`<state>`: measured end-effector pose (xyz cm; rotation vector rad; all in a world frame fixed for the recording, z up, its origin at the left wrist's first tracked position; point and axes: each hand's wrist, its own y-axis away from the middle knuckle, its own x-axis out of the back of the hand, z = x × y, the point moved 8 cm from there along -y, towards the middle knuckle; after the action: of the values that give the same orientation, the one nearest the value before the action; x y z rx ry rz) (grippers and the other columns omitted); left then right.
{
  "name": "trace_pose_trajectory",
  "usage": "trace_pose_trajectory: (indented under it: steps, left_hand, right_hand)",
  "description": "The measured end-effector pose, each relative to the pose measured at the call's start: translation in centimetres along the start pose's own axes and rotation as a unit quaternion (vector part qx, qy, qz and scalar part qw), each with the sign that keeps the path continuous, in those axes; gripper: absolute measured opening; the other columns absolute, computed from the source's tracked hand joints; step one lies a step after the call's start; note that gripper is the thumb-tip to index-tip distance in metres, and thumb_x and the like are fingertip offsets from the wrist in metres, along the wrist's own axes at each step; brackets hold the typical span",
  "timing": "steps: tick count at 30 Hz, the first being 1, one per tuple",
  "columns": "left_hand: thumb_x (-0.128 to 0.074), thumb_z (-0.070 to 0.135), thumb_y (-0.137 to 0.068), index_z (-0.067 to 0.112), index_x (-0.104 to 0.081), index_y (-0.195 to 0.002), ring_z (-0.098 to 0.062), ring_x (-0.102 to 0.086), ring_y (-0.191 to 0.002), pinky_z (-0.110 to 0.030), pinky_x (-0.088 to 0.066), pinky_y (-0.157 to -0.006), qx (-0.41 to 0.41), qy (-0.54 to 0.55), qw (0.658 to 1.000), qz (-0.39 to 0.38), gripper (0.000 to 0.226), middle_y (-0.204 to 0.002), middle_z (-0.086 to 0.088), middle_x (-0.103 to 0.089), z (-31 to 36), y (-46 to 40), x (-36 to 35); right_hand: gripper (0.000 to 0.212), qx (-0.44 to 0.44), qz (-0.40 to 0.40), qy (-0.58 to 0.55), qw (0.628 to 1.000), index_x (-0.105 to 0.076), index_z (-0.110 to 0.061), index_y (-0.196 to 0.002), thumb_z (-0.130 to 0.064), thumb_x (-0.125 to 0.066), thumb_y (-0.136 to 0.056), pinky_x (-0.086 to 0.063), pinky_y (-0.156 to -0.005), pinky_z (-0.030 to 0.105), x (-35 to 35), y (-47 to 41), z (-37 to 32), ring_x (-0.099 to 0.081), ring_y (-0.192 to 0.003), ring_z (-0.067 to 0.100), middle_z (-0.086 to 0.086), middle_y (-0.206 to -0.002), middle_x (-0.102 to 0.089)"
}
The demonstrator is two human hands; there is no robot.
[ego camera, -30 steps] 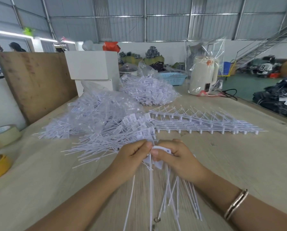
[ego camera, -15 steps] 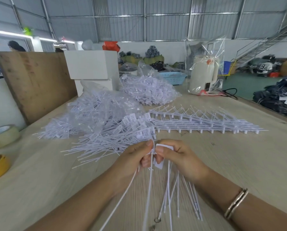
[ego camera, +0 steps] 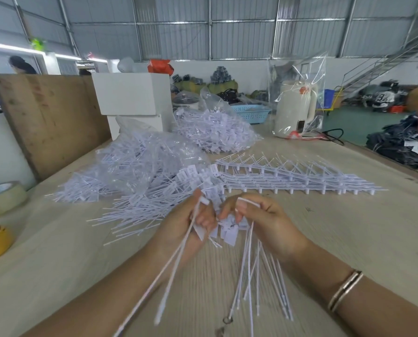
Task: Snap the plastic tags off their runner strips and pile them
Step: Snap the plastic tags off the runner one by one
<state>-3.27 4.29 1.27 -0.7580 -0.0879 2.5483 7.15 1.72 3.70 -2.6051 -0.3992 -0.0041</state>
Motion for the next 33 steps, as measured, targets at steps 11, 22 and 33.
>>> trace_pose_trajectory:
  steps: [11,22,33]
  left_hand:
    - [-0.04,0.022,-0.081,0.028,-0.058,-0.061,-0.013,-0.041,-0.056,-0.024,-0.03,-0.054,-0.114,-0.485,0.866,-0.035,0.028,-0.057,0.002,-0.045,2.0,1.4,-0.2]
    - [-0.049,0.013,-0.086,0.021,-0.051,-0.086,-0.008,-0.046,-0.057,-0.026,-0.035,-0.059,-0.093,-0.53,0.841,-0.051,0.009,-0.063,0.012,-0.054,0.9,1.6,-0.9]
    - [-0.052,0.046,-0.089,0.023,-0.048,-0.069,-0.004,-0.052,-0.045,-0.013,-0.04,-0.052,-0.074,-0.544,0.836,-0.001,0.031,-0.049,0.011,-0.054,1.3,1.4,-0.1]
  right_hand:
    - [0.022,-0.065,0.06,0.575,0.813,-0.066,-0.03,-0.106,-0.04,-0.058,-0.089,-0.015,-0.08,0.029,6.1,-0.4,1.6,-0.042,-0.108,0.011,-0.013,-0.107,-0.057]
    - [0.038,-0.038,-0.006,0.412,0.911,-0.055,-0.029,-0.077,-0.062,-0.038,-0.085,-0.02,-0.087,0.029,-0.6,0.2,1.3,-0.052,-0.086,0.01,0.005,-0.082,-0.061]
    - [0.038,-0.059,0.049,0.305,0.949,-0.054,-0.016,-0.066,-0.046,-0.043,-0.087,-0.022,-0.083,0.028,0.7,0.4,1.2,-0.054,-0.069,0.008,-0.011,-0.06,-0.053]
